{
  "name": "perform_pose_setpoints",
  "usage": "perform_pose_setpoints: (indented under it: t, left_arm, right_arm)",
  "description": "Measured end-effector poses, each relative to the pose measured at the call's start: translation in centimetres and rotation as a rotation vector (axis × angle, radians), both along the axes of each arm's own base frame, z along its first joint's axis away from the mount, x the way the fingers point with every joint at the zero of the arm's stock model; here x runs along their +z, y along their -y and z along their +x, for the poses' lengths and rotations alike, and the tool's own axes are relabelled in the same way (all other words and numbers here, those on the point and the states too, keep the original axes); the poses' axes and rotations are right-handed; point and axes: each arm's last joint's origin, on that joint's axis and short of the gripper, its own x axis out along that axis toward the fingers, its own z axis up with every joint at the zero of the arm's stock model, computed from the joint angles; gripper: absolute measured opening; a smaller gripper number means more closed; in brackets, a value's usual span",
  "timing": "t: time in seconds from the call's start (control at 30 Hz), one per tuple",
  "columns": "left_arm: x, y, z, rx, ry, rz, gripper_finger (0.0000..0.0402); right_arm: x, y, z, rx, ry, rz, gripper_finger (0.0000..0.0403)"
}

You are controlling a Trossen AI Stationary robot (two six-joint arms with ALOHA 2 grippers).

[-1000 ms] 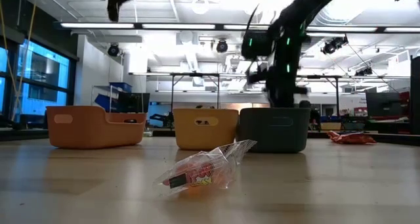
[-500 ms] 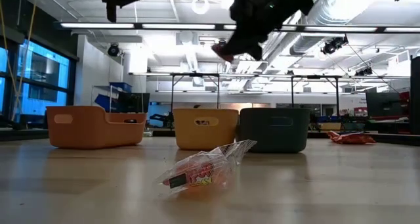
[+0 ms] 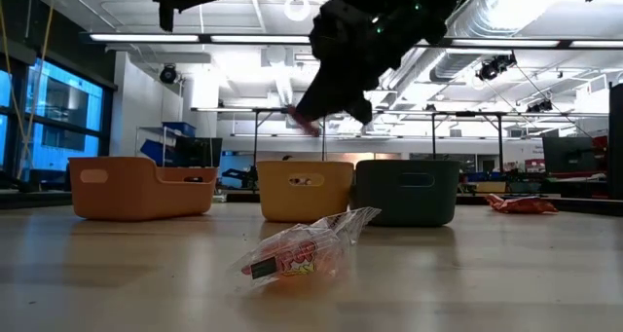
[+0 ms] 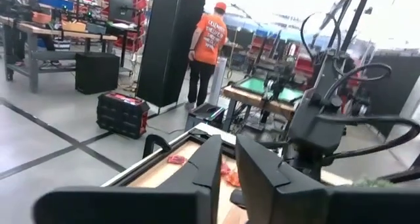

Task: Sort candy
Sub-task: Put the red candy into the yellow bin

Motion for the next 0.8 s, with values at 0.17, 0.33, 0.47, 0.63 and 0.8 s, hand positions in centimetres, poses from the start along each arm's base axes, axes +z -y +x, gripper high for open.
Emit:
perform_pose_setpoints:
  t: [0.17, 0.33, 0.47, 0.63, 0.8]
  left_arm:
    - [2.3, -0.1, 0.8, -0.002, -0.07, 0.068, 0.0096]
    - [3.9, 0.0, 1.5, -0.093, -0.05, 0.099, 0.0119]
    - [3.6, 0.1, 1.8, -0.151, -0.086, 0.104, 0.0118]
    - [2.5, 0.1, 1.6, -0.152, -0.189, 0.063, 0.0118]
    - [2.3, -0.3, 1.6, -0.124, -0.201, 0.038, 0.0118]
  right_arm:
    - [1.7, 0.2, 0.3, 0.048, -0.032, -0.074, 0.0165]
    - [4.6, 1.7, -0.8, 0.082, -0.247, -0.235, 0.02]
    - [4.8, 3.6, -3.8, -0.016, -0.509, -0.326, 0.0199]
    - [3.3, 5.7, -10.1, -0.226, -0.711, -0.312, 0.0199]
    - [1.9, 8.2, -16.3, -0.704, -0.732, -0.217, 0.0199]
